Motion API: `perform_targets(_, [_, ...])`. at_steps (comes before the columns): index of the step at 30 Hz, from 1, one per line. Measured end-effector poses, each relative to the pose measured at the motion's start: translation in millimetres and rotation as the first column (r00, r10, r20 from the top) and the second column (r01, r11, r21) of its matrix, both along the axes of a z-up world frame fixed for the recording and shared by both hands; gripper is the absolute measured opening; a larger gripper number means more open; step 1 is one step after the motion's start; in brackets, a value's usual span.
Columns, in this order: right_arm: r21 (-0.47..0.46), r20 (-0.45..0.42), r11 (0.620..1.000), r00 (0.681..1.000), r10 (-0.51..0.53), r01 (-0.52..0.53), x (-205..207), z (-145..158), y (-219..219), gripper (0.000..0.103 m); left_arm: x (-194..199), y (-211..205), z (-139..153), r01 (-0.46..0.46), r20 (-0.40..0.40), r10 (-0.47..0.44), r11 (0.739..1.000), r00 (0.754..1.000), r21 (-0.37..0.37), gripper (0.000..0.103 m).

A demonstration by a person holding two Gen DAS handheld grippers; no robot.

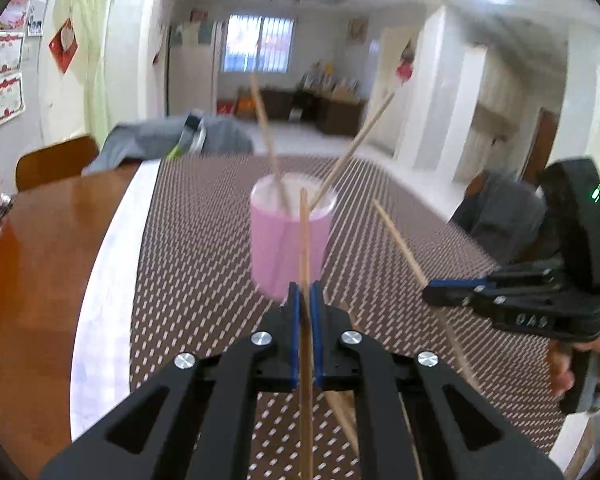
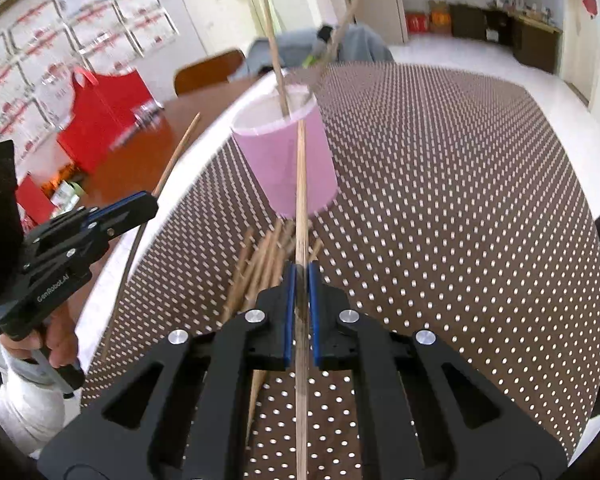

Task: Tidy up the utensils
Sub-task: 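Lift the stick with the left tool and carry it over the cup, then lower the stick into the pink cup and open the left tool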

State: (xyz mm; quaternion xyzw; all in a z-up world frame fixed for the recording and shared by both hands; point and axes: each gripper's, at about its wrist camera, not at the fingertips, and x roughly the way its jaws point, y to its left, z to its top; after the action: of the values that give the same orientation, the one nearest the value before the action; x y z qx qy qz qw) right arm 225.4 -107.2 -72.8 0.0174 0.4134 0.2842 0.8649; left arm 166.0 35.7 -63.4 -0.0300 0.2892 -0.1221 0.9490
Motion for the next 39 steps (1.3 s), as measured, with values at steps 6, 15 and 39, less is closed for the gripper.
perform_targets(6, [0.095,0.091,0.995,0.996,-0.012,0.003,-10,28,-16,0.007,-1,-5,26,0.022,0.163,-0.009,0.997,0.987,-0.076,0.006])
perform_targets(15, [0.215,0.261,0.976,0.962,-0.076,0.019,-26,69,-3,0.007,24,-11,47,0.011,0.32,0.039,0.988,0.947,-0.153,0.006])
perform_targets(39, [0.36,0.447,0.931,0.866,-0.225,0.056,59,104,33,0.007,108,4,72,-0.068,0.526,0.215,0.956,0.823,-0.284,0.006])
